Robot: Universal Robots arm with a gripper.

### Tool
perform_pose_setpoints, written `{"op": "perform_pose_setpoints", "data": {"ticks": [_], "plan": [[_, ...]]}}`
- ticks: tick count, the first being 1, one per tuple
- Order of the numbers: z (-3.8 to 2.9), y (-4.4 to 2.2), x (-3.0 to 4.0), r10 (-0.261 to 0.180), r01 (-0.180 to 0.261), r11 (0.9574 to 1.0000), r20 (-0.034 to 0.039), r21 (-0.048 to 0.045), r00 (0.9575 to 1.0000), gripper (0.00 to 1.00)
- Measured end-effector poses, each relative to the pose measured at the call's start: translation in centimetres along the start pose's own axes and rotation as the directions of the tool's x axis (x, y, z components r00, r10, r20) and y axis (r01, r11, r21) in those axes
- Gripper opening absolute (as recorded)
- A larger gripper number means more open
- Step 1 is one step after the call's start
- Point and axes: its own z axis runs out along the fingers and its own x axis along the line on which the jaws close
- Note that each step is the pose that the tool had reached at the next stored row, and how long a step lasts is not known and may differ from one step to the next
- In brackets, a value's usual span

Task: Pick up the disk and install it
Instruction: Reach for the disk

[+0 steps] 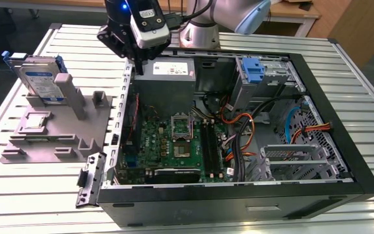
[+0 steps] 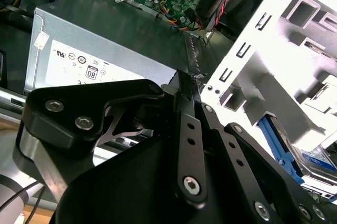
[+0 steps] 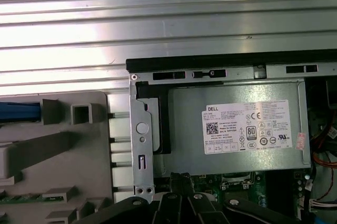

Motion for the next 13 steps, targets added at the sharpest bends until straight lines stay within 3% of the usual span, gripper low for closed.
{"op": "perform_pose_setpoints", "data": {"ticks": [13], "plan": [[-0.55,0.00,0.50,0.000,0.000,1.0000,0.0035,-0.0001,1.0000,0.10]]}}
